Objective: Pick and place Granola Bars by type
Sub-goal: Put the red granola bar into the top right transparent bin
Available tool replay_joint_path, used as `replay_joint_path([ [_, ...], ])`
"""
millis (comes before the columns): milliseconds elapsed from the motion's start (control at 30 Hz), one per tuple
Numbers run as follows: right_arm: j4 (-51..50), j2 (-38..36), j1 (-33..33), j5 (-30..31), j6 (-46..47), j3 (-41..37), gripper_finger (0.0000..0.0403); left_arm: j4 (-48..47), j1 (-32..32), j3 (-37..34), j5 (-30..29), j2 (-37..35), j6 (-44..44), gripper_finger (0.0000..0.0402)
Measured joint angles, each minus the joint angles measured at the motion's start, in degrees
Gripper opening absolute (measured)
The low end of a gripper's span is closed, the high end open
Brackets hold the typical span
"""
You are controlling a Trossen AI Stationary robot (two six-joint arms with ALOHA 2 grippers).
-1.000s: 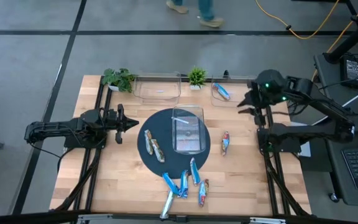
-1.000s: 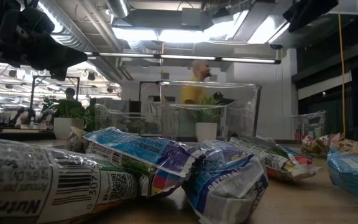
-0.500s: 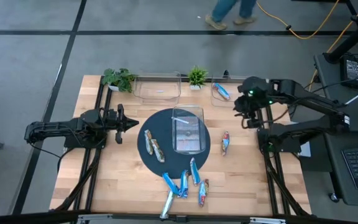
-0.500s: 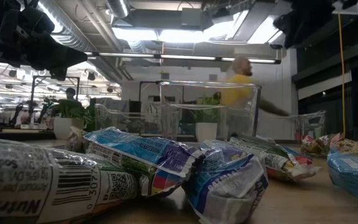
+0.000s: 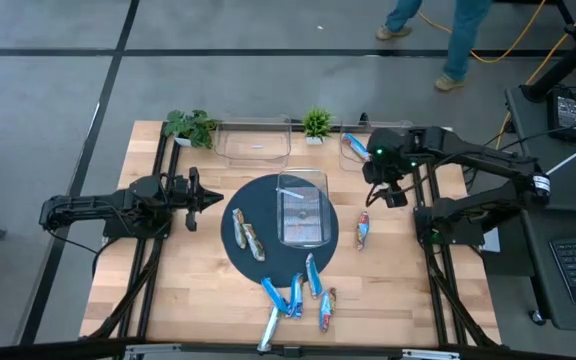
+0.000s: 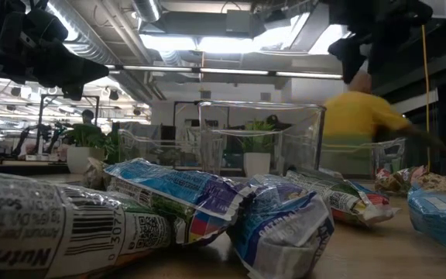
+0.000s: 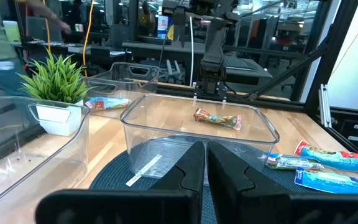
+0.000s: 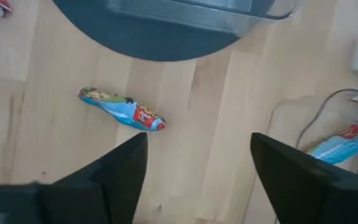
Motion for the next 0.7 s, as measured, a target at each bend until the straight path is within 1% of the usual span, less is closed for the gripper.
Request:
replay_joint_path([
  [167,-0.8,2.8,2.7,0.0,0.0,0.0,0.0296,0.0,0.0,0.0,0.0,0.0,0.0,0.0012],
  [267,-0.8,3.6,4.6,-0.1,0.8,-1.5,0.0297,0.0,0.0,0.0,0.0,0.0,0.0,0.0012],
  [367,0.3,3.6,6.7,-0.2,3.2,-5.3,0.0297,0.0,0.0,0.0,0.0,0.0,0.0,0.0010],
  [500,4.7,3.5,8.9,-0.1,5.8,-10.7,0.0296,0.0,0.0,0.0,0.0,0.0,0.0,0.0012],
  [700,12.3,3.5,10.6,-0.1,6.2,-18.3,0.0285,0.0,0.0,0.0,0.0,0.0,0.0,0.0010],
])
